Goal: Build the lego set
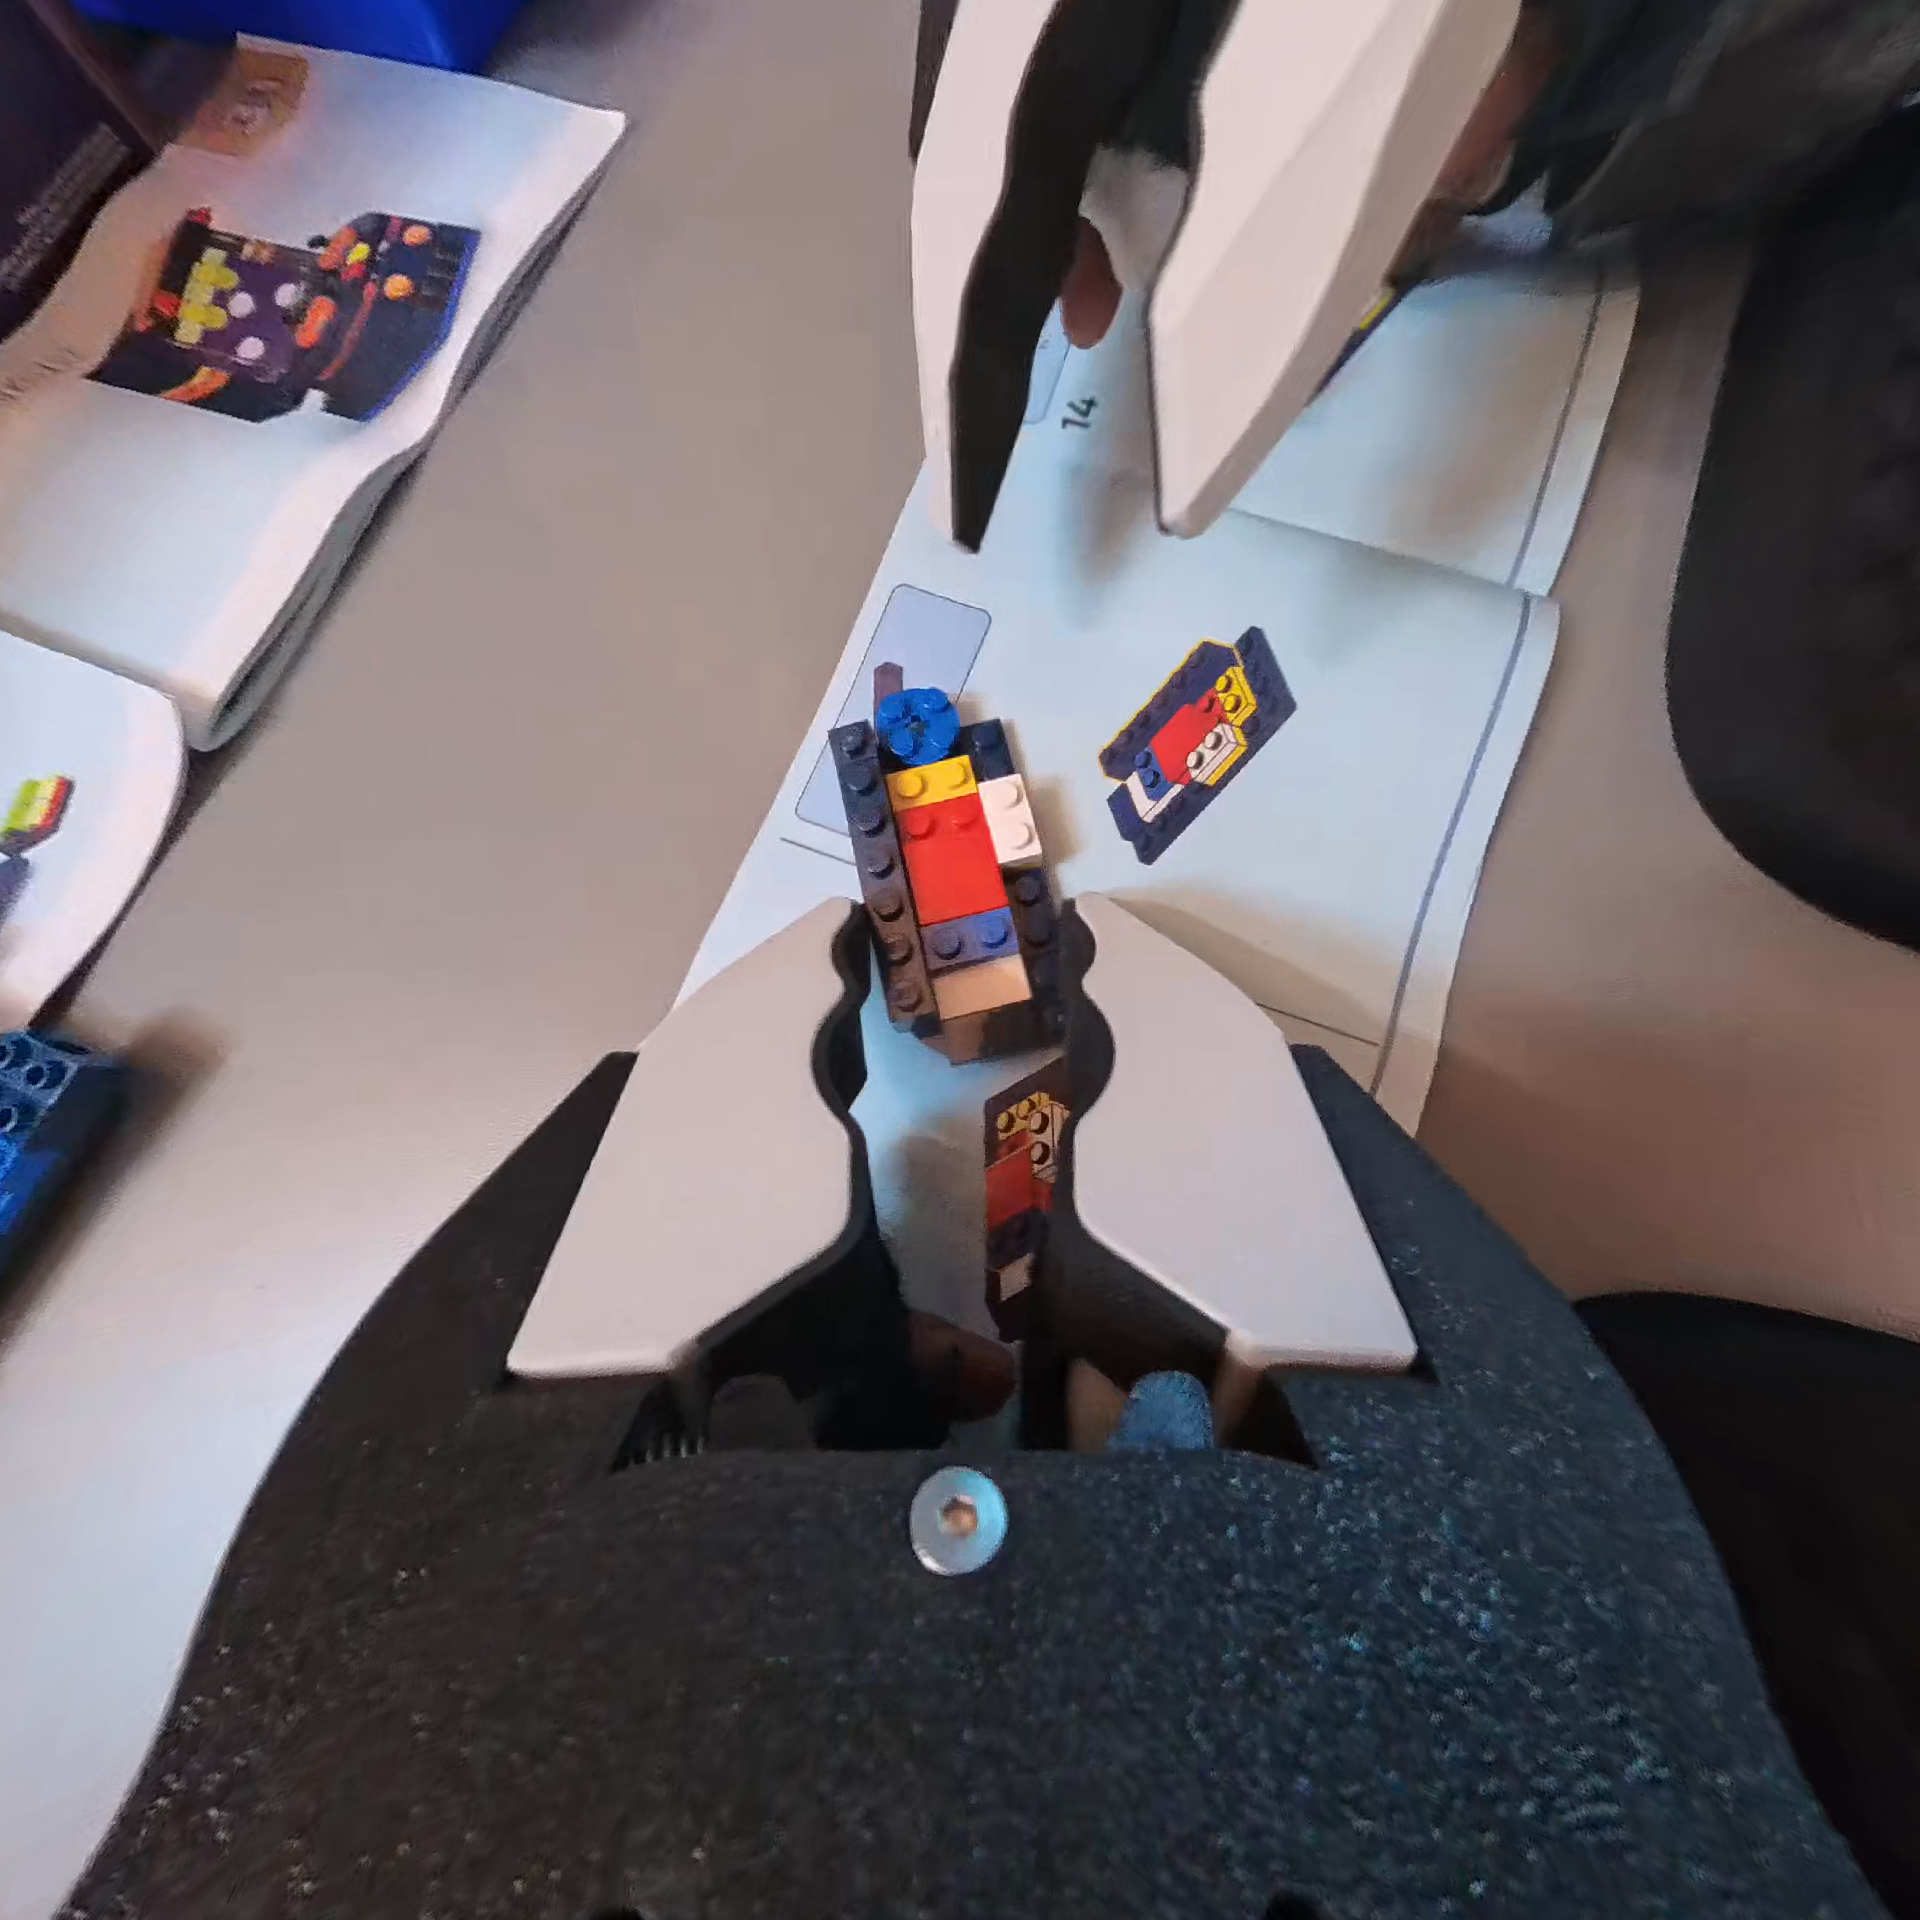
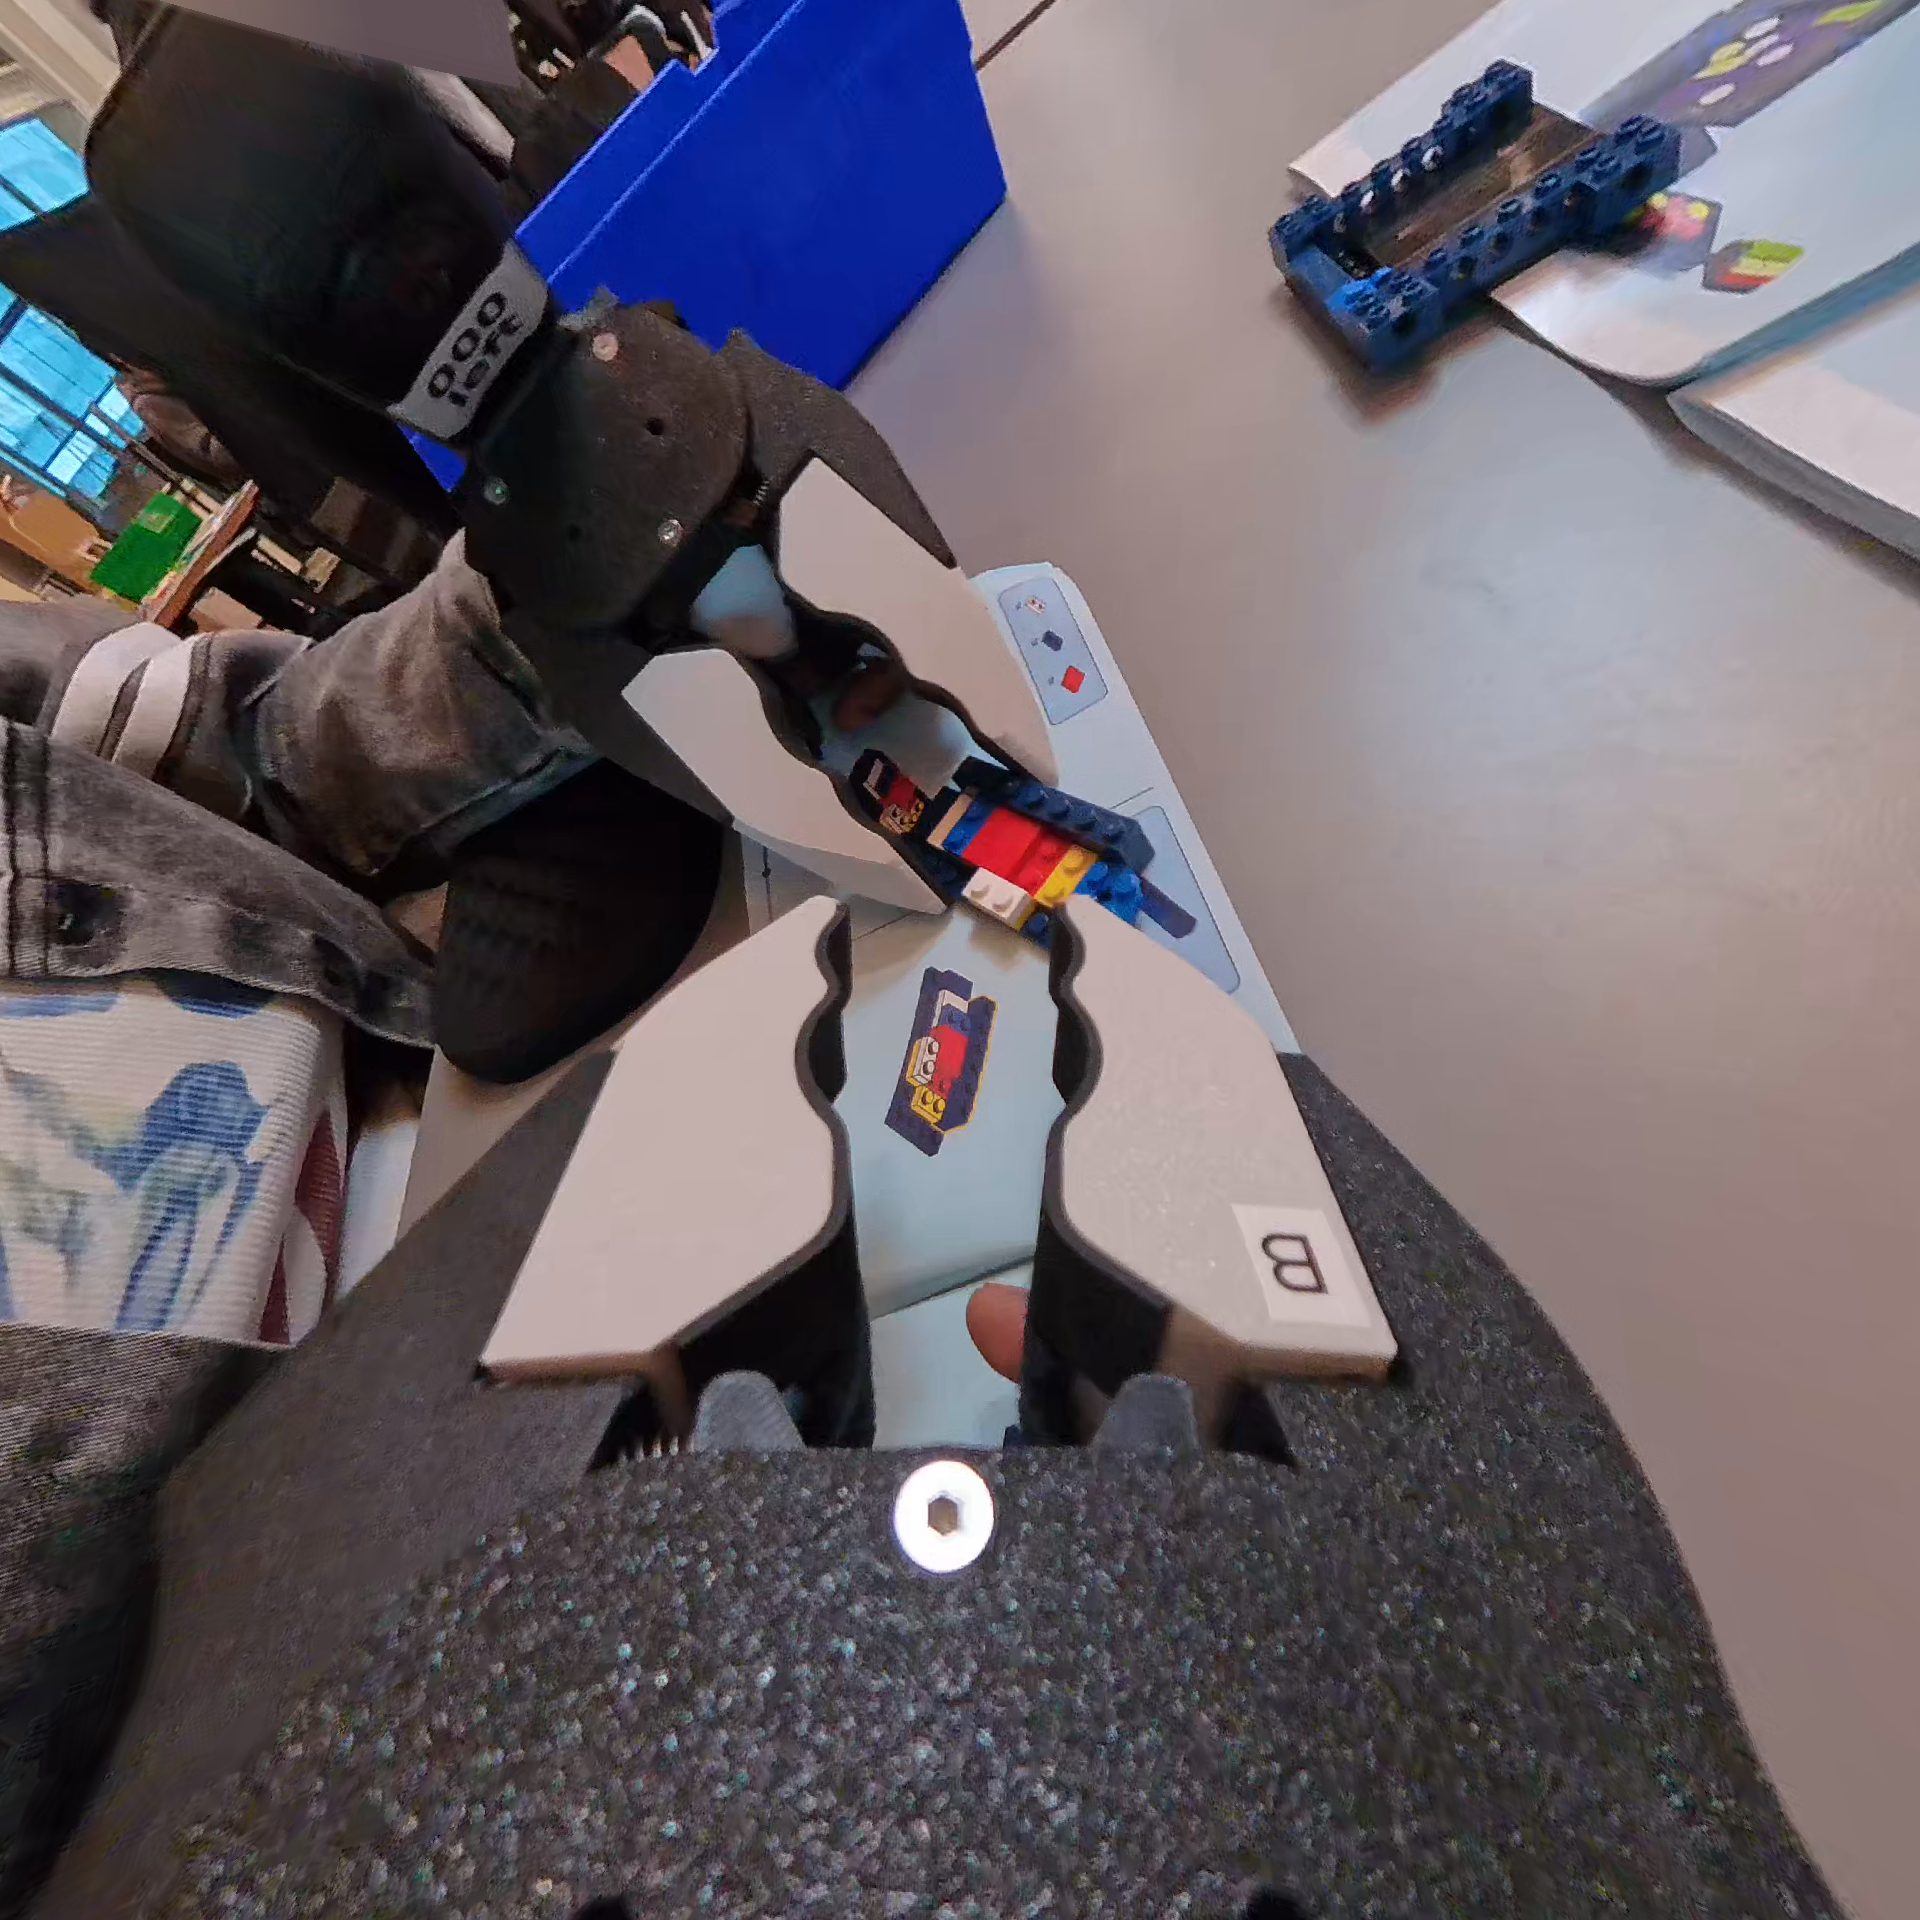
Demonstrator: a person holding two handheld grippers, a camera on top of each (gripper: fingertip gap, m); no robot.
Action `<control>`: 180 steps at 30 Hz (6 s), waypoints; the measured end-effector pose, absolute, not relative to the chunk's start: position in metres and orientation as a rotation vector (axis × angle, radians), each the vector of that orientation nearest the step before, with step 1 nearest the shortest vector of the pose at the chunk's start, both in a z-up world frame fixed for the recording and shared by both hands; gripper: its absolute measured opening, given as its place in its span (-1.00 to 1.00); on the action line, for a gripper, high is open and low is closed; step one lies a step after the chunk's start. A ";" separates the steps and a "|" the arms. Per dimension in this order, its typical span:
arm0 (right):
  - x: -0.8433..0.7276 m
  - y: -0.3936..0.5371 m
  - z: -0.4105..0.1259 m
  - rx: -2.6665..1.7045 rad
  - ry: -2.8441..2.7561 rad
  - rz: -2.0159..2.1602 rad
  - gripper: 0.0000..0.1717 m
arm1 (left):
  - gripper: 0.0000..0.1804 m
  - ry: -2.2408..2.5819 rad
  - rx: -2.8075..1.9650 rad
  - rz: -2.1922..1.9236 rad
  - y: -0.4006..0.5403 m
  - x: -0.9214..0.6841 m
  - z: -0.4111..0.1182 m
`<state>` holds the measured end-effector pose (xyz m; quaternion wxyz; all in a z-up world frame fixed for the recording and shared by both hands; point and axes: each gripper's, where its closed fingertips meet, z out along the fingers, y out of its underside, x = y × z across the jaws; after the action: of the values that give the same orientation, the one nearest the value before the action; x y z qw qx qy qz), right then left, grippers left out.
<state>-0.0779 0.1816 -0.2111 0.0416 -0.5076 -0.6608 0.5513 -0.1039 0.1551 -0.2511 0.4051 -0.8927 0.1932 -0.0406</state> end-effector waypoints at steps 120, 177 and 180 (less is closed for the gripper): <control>-0.028 0.113 -0.102 -0.167 -1.853 1.302 -0.81 | -0.82 0.780 -1.191 -0.356 0.106 -0.029 -0.108; -0.069 0.160 -0.115 -1.304 -1.403 2.452 -0.91 | -0.27 0.550 -1.392 -0.092 0.140 -0.075 -0.120; -0.075 0.164 -0.125 -1.486 -1.229 2.656 -0.91 | -0.27 0.609 -1.439 0.112 0.148 -0.079 -0.131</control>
<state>-0.0753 0.1644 -0.1251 -0.0704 -0.4517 -0.3735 0.8072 -0.0787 0.1478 -0.1312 0.7087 -0.6480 0.2745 0.0504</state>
